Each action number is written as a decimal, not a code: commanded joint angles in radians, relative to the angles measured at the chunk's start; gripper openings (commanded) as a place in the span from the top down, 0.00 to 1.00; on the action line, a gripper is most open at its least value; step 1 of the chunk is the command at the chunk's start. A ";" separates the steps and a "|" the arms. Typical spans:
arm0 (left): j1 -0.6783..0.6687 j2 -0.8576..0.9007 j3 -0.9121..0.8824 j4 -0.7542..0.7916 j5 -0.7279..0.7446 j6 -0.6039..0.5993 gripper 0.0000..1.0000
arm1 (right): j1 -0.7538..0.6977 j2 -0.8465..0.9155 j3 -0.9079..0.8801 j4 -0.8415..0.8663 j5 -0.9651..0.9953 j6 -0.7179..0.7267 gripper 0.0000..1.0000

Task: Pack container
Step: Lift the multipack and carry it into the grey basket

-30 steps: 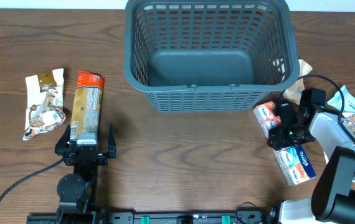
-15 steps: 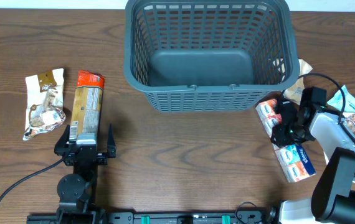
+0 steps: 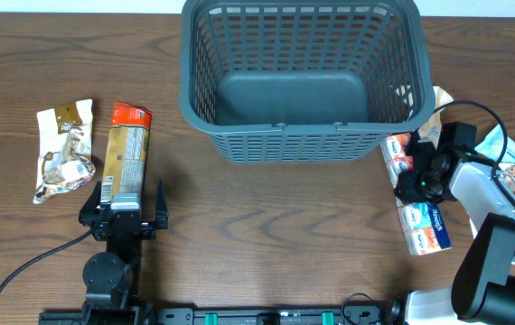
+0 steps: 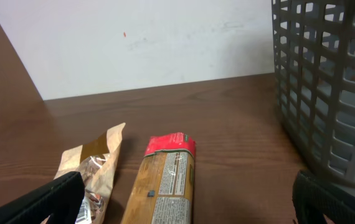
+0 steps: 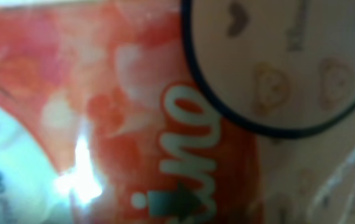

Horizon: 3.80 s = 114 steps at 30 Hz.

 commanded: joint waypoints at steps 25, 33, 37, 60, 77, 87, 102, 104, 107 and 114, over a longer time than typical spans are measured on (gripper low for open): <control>-0.004 -0.006 -0.021 -0.028 -0.023 0.006 0.01 | -0.003 -0.002 0.411 -0.077 0.005 0.256 0.99; -0.004 -0.006 -0.021 -0.028 -0.022 0.006 0.01 | -0.003 -0.002 0.611 -0.155 0.163 0.402 0.99; -0.004 -0.006 -0.021 -0.028 -0.022 0.006 0.01 | -0.003 -0.002 0.692 -0.221 0.212 0.419 0.99; -0.004 -0.006 -0.021 -0.028 -0.015 0.002 0.01 | 0.163 -0.167 1.085 -0.357 -0.154 -0.027 0.99; -0.004 -0.006 -0.021 -0.028 -0.015 0.002 0.01 | 0.558 -0.137 1.160 -0.400 -0.167 -0.447 0.99; -0.004 -0.006 -0.021 -0.028 -0.015 0.002 0.01 | 0.561 0.049 1.160 -0.314 -0.253 -0.555 0.99; -0.004 -0.006 -0.021 -0.027 -0.015 0.002 0.01 | 0.562 0.277 1.160 -0.552 -0.350 -0.663 0.99; -0.004 -0.006 -0.021 -0.028 -0.015 0.002 0.01 | 0.562 0.298 1.160 -0.587 -0.352 -0.663 0.99; -0.004 -0.006 -0.021 -0.028 -0.015 0.002 0.01 | 0.562 0.319 1.160 -0.625 -0.363 -0.663 0.97; -0.004 -0.006 -0.021 -0.028 -0.015 0.002 0.01 | 0.562 0.346 1.160 -0.665 -0.366 -0.662 0.90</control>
